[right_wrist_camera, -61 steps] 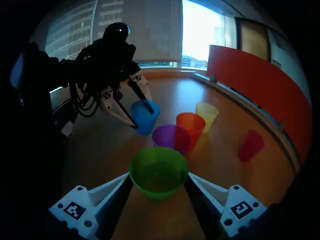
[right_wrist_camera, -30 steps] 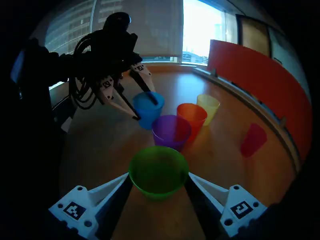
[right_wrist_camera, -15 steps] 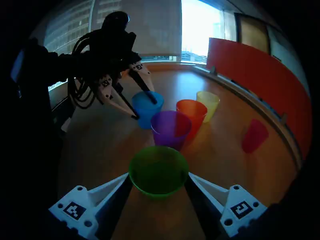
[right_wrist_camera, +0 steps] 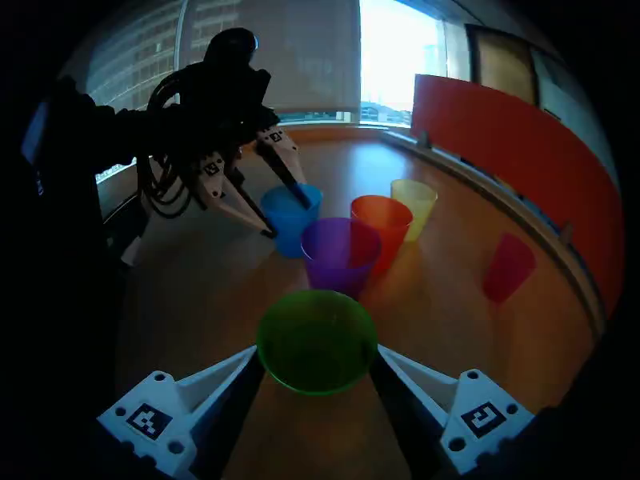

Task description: Pour water

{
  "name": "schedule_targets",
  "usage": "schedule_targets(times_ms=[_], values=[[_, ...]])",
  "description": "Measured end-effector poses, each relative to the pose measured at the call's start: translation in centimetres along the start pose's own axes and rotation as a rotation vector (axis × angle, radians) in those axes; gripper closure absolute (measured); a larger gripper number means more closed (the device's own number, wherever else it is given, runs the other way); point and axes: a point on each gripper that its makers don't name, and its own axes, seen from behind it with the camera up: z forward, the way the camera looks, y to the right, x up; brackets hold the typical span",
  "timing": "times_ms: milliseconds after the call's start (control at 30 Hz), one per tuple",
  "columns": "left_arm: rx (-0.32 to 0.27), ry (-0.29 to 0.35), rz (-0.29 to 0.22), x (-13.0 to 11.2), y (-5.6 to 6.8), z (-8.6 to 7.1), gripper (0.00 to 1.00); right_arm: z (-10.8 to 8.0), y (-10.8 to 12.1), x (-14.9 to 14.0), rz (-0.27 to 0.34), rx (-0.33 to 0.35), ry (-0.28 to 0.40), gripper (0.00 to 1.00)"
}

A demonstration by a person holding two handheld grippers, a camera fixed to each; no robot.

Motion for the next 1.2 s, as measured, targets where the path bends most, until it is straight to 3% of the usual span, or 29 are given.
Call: schedule_targets(times_ms=[667,1200], values=[[0.012,-0.045,-0.016,-1.7,-0.5,-0.3,0.16,-0.4,-0.2,-1.1,0.03,-0.012,-0.003,0.05],[0.05,-0.065,-0.017,-3.1,-0.5,-2.0,0.17,-2.7,-0.2,-2.9,0.064,-0.061,-0.009,0.05]])
